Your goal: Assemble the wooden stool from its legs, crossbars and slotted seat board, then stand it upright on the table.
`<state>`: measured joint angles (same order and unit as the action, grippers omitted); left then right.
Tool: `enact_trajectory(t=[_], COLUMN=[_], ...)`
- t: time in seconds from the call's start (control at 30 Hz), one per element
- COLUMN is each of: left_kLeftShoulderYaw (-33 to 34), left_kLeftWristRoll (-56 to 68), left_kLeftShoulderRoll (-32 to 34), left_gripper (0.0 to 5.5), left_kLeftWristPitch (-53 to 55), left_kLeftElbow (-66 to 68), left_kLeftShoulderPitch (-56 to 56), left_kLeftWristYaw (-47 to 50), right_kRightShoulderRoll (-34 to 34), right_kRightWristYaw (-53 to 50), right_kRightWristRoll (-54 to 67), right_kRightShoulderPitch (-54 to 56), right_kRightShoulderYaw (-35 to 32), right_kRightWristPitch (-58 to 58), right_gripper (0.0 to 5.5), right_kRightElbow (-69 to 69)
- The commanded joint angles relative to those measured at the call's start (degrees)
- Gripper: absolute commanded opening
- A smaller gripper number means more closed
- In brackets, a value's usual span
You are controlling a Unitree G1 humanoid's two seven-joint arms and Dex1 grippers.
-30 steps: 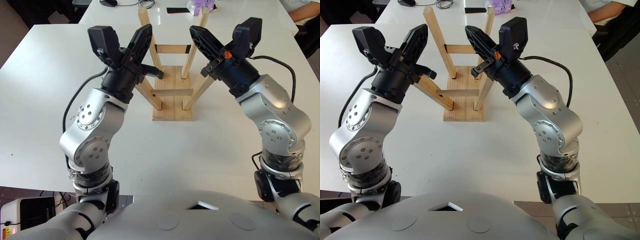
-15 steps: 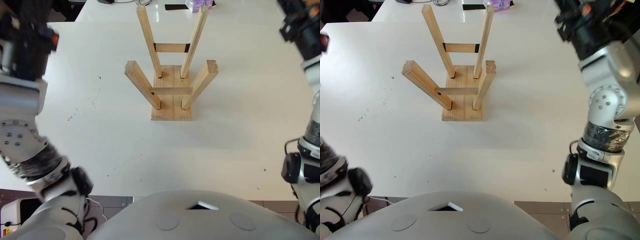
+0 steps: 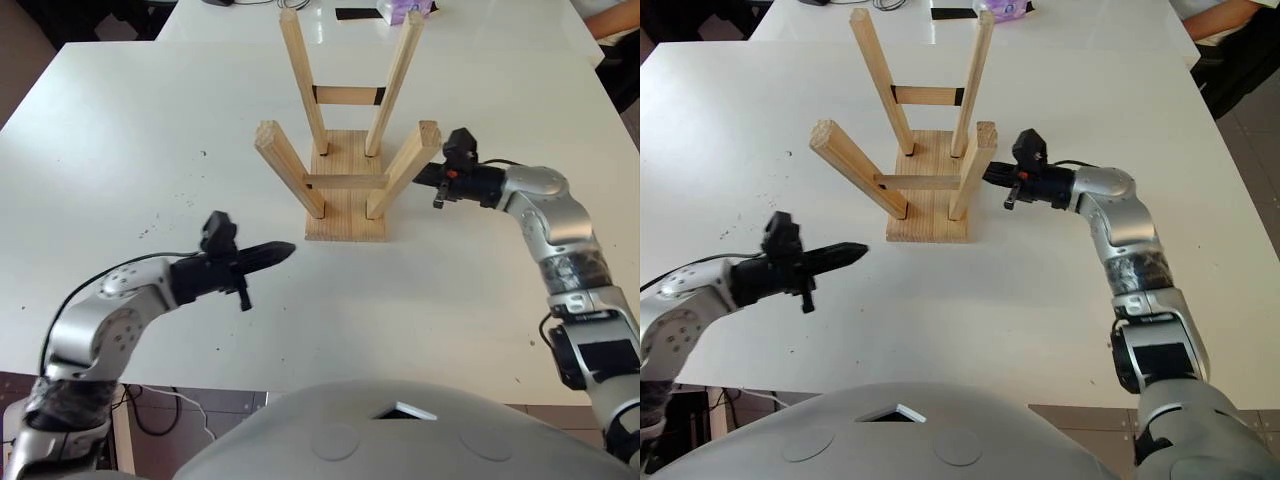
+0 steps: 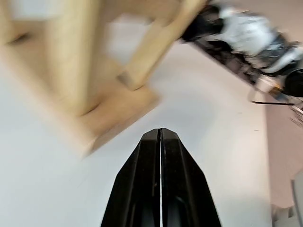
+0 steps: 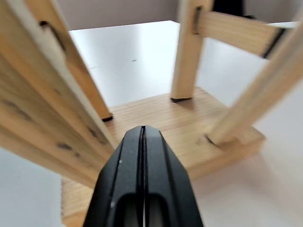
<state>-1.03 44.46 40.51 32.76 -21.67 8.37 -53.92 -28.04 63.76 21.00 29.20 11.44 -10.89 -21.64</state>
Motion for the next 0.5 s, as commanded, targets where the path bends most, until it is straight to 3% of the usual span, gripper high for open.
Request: enact_trajectory(t=[0.03,0.23,0.5], left_kLeftShoulderYaw=[-3.77,-6.07,-5.97], left_kLeftWristRoll=[-4.25,-12.68,-19.21], left_kLeftShoulderRoll=[-3.57,-5.49,-7.15], left_gripper=[0.03,0.03,0.03], left_kLeftWristPitch=[-1.44,-6.67,-11.83], left_kLeftElbow=[2.13,10.78,16.42], left_kLeftShoulderPitch=[-6.06,-8.73,-6.91], left_kLeftWristYaw=[0.88,0.47,1.52], right_kRightShoulderRoll=[2.61,3.97,4.49], right_kRightWristYaw=[6.48,15.12,8.82], right_kRightWristRoll=[-1.45,-3.52,-5.18], right_kRightShoulderPitch=[6.87,6.86,-8.77], right_kRightShoulderYaw=[1.32,5.68,10.01], right_kRightWristPitch=[0.31,-1.45,-6.77], right_gripper=[0.0,0.0,0.0], right_kRightElbow=[-6.17,-6.21,13.56])
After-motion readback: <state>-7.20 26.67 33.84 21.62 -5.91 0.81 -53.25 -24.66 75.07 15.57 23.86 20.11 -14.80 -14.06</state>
